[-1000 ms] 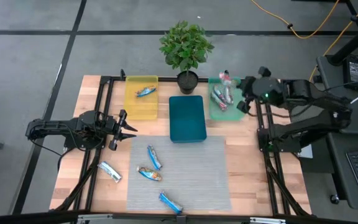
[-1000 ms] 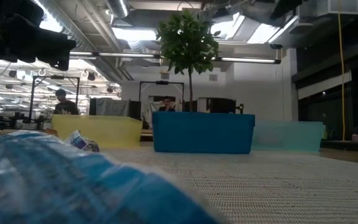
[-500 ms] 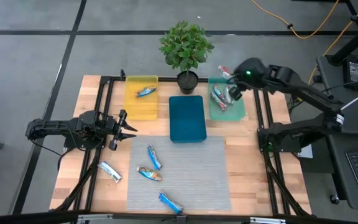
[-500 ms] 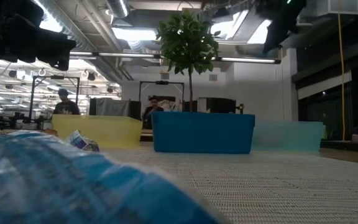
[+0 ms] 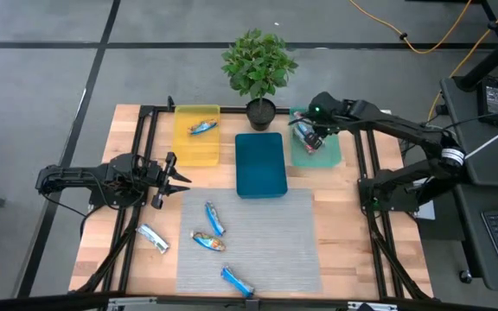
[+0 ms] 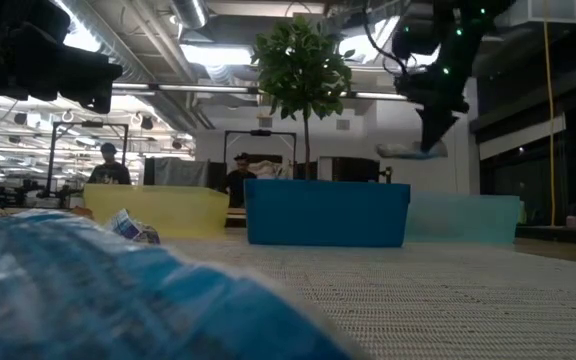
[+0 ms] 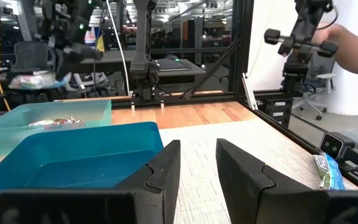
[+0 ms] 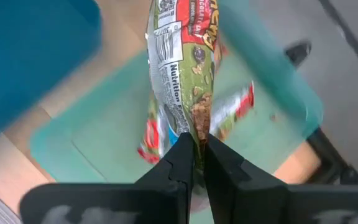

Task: Pick and place Granola Bars by type
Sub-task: Put the red granola bar into the green bin

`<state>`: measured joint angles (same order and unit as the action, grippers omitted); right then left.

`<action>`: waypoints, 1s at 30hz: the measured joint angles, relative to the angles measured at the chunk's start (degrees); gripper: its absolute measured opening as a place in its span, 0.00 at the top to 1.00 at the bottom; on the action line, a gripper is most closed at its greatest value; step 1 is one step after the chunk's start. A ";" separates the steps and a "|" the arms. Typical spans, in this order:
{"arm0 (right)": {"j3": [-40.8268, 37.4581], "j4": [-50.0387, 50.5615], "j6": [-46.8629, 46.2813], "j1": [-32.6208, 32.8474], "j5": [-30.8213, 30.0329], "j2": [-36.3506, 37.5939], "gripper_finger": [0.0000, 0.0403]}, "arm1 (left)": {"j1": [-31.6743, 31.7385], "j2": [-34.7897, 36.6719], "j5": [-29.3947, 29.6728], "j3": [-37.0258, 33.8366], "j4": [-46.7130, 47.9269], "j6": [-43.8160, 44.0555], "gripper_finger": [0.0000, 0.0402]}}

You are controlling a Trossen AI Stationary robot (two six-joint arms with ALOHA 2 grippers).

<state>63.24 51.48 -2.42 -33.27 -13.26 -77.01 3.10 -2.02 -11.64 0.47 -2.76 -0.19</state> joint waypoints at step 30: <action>-18.70 -14.46 -1.64 0.39 12.45 1.24 0.91 | -0.01 -0.02 0.00 0.00 0.01 0.00 0.76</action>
<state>44.53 37.01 -4.05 -32.88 -0.80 -75.77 3.09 -2.04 -11.64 0.47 -2.75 -0.19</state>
